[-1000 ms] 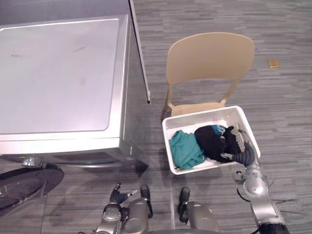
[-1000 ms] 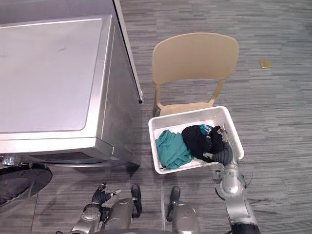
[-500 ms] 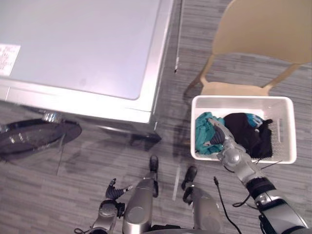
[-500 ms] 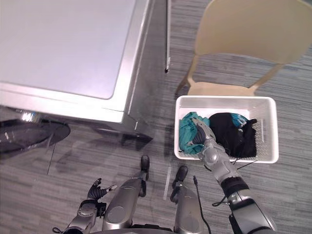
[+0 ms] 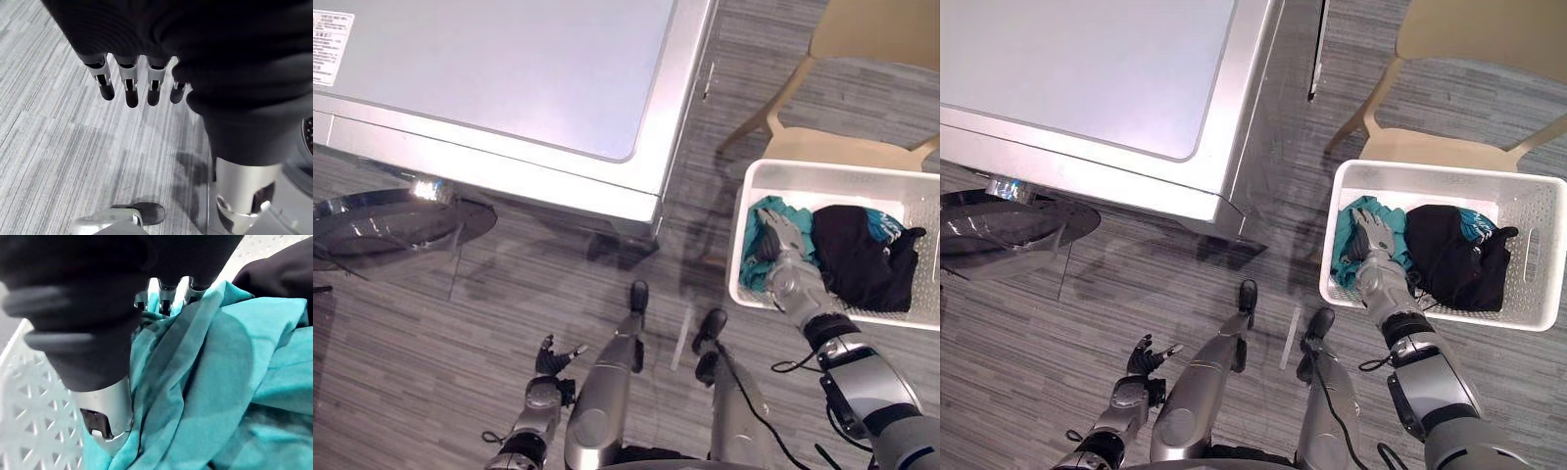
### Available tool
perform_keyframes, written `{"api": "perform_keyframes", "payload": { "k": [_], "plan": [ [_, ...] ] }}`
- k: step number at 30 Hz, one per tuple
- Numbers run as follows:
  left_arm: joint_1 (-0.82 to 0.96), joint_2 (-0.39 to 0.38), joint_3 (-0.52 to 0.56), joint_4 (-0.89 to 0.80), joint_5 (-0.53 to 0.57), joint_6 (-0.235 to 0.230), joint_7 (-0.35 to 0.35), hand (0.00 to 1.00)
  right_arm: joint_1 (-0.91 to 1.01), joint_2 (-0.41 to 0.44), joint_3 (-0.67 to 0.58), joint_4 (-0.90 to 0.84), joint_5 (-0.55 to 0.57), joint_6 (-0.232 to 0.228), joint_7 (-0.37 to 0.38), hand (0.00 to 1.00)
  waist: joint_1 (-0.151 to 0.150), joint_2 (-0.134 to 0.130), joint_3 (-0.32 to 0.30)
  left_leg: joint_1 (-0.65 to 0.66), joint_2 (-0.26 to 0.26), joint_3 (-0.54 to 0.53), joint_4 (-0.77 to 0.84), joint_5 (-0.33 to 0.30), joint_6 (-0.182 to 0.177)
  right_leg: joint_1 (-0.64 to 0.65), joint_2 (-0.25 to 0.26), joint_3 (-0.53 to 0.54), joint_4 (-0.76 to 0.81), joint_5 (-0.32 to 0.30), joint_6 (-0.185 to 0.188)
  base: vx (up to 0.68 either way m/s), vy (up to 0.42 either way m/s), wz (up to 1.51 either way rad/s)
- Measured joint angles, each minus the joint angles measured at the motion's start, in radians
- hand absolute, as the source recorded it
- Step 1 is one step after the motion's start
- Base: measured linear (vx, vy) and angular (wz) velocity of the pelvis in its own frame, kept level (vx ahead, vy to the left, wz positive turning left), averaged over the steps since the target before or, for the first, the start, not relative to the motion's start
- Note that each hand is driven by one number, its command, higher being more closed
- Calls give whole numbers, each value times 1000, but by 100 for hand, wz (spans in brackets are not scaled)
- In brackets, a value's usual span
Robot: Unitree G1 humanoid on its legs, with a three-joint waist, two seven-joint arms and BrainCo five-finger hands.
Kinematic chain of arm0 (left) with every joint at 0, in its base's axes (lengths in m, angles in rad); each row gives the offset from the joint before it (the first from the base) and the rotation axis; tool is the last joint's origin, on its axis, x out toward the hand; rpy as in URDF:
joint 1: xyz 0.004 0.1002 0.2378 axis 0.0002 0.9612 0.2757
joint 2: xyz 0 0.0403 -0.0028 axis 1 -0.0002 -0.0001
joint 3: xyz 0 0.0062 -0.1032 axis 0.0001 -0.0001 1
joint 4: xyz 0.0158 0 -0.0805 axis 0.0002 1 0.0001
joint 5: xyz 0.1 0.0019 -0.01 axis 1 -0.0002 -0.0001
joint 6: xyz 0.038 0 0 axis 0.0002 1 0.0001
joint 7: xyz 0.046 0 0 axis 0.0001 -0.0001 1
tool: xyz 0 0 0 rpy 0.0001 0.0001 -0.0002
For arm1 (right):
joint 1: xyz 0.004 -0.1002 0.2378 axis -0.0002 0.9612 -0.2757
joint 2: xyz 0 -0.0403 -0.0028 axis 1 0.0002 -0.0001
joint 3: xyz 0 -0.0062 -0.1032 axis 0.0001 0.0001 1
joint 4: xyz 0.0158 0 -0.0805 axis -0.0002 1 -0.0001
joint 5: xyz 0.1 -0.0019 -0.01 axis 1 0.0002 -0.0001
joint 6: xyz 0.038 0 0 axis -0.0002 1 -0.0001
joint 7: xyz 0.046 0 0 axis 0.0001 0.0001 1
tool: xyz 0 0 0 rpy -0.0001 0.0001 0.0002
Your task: Pick up the laundry basket with both hands and put the clothes into the washing machine.
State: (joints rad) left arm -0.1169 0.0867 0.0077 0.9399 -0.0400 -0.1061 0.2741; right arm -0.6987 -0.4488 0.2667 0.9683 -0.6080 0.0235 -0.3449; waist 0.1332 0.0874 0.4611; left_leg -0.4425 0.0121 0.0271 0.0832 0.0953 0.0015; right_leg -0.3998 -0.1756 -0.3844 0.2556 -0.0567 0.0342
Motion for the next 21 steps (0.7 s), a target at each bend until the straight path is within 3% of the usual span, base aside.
{"api": "perform_keyframes", "payload": {
  "k": [10,17,21],
  "plan": [
    [-32,-10,-18,-1,-33,-7,10,0,-57,-30,-44,-36,90,23,-3,100,-10,-4,10,3,4,1,-12,10,0,-1,11,6,-15,3,-4,29,-30,-2],
    [-32,-10,-20,-47,-37,-7,9,0,-18,-50,-209,-276,215,21,-33,100,-20,-6,25,46,8,1,-16,9,-1,48,18,7,-36,7,-7,9,-11,-1],
    [-30,-10,-26,-49,-37,3,8,0,77,11,-321,-473,333,-7,-66,100,-27,-7,26,89,8,2,-33,9,-1,84,18,8,-40,6,-5,0,0,0]
  ]
}}
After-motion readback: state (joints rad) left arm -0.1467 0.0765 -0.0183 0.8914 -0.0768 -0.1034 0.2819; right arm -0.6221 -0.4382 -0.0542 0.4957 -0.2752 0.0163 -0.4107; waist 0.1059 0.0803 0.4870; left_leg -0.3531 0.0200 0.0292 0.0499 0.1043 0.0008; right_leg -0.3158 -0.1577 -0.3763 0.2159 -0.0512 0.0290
